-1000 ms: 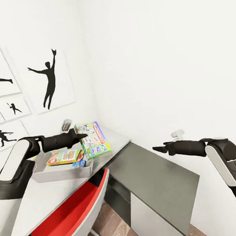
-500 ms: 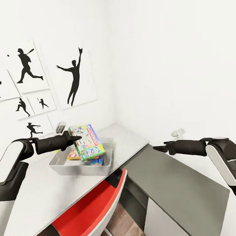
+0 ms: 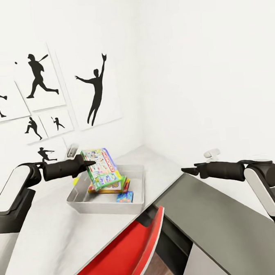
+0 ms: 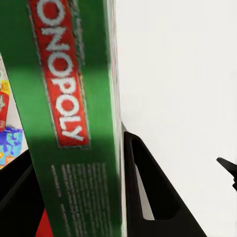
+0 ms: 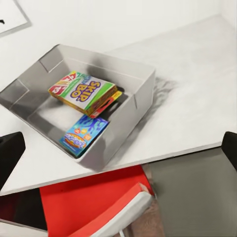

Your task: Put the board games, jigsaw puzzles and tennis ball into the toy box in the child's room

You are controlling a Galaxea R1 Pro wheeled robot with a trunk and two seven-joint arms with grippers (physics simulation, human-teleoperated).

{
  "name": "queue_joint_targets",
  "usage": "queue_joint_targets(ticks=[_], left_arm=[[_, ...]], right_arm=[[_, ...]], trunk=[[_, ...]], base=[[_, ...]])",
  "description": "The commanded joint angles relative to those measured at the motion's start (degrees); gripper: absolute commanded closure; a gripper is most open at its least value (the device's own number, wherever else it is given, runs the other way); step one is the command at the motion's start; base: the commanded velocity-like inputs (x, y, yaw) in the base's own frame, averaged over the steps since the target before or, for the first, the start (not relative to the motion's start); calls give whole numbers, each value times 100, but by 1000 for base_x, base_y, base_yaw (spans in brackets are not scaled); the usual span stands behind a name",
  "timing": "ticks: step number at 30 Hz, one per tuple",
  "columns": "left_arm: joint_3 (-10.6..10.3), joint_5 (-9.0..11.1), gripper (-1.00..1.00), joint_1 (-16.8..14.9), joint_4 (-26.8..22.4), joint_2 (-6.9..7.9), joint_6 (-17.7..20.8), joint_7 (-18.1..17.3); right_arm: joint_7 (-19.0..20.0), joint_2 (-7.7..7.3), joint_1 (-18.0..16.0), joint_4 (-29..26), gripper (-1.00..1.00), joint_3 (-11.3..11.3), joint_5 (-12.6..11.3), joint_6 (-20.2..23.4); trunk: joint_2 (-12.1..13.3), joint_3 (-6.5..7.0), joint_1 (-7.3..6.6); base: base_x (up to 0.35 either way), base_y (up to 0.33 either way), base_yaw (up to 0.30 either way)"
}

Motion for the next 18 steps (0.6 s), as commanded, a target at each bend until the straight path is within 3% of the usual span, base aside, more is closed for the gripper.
queue_joint_targets(ticks=[1, 5, 8, 13, 18], left_arm=[[-26, 56, 100, -182, 333, -33, 9, 63], [-92, 56, 100, -305, 719, -52, 26, 63], [-419, 92, 100, -405, 854, -56, 33, 57], [-820, 106, 100, -654, 1072, -127, 32, 52], [-943, 71, 100, -714, 1114, -260, 28, 58]], right_arm=[[42, -7, -18, -3, -100, -24, 32, 51], [45, -5, -18, -3, -100, -35, 31, 53], [48, -1, -17, -3, -100, -37, 31, 53], [45, 1, -21, -3, -100, -38, 30, 53], [42, 1, -21, -3, -100, -38, 28, 53]], trunk=[[-14, -13, 4], [-14, -13, 4], [-14, -13, 4], [-14, -13, 4], [-14, -13, 4]], base=[[10, 19, 0], [5, 8, 0], [1, 2, 47], [0, 1, 218], [0, 0, 282]])
